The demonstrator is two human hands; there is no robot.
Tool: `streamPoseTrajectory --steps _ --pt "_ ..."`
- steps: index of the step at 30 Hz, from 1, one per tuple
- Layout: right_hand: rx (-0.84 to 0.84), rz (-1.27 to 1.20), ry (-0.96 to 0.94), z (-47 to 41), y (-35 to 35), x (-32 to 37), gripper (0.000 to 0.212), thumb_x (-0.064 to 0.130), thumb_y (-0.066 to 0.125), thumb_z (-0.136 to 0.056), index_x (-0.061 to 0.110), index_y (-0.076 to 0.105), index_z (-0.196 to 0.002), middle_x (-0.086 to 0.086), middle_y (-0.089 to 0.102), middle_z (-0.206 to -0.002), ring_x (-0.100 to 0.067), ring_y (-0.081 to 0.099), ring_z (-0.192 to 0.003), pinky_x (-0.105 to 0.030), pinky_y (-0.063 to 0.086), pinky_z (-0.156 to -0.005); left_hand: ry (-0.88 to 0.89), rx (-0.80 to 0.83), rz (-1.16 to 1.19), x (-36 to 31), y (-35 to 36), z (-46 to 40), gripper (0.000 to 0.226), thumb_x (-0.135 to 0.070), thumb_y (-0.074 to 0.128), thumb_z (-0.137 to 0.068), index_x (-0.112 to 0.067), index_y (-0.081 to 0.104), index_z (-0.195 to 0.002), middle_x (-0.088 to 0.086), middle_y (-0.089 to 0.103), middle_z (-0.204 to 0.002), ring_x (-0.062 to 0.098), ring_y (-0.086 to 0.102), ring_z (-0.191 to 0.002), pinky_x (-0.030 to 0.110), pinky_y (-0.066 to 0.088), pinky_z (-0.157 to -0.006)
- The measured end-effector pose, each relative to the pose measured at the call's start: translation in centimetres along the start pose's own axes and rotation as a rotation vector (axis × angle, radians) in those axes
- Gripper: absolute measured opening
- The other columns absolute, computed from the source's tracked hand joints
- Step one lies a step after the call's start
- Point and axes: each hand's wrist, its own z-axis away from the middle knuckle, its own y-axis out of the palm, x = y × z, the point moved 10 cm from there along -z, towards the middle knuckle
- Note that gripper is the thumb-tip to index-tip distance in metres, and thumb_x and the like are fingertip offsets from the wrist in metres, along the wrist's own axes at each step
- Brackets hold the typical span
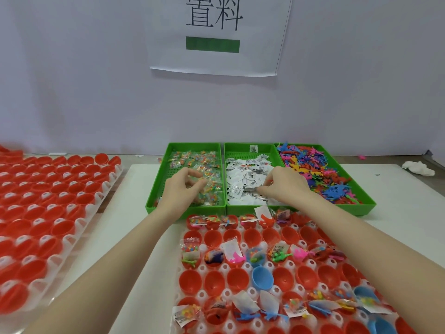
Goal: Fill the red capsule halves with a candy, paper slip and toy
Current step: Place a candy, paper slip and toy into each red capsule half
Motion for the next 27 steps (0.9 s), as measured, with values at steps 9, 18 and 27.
streamPoseTrajectory --steps 9,18,27 --pt "-0.366 -0.204 -0.049 1.5 -5.4 -1.2 0.029 0.043 0.062 -0.083 0.016 0.071 -0.076 0.011 0.059 -0.071 -0.014 0.053 -0.074 -0.025 0.034 -0.058 -0.008 -0.048 0.044 -0.3 -0.3 0.1 0.019 -0.019 0.068 -0.082 -0.014 0.056 -0.096 -0.001 0.066 -0.069 0.001 0.057 -0.048 0.013 0.046 -0.052" --pt "0.012 -1.143 0.023 6.9 -6.7 0.4 0.015 0.026 0.073 -0.073 0.013 0.069 -0.066 0.014 0.037 -0.034 -0.004 0.022 -0.033 -0.011 0.026 -0.036 -0.030 0.073 0.363 -6.5 0.8 4.1 0.008 -0.011 0.062 -0.085 -0.011 0.070 -0.086 -0.006 0.069 -0.066 0.000 0.061 -0.059 0.010 0.049 -0.060" --pt "-0.241 -0.948 -0.242 17.2 -11.3 3.1 0.024 0.042 0.074 -0.061 0.019 0.069 -0.056 0.011 0.032 -0.036 -0.003 0.027 -0.037 -0.007 0.023 -0.041 -0.077 0.342 0.674 -13.7 3.2 14.4 0.021 -0.018 0.052 -0.088 -0.008 0.070 -0.083 0.003 0.069 -0.066 0.010 0.065 -0.062 0.014 0.052 -0.059"
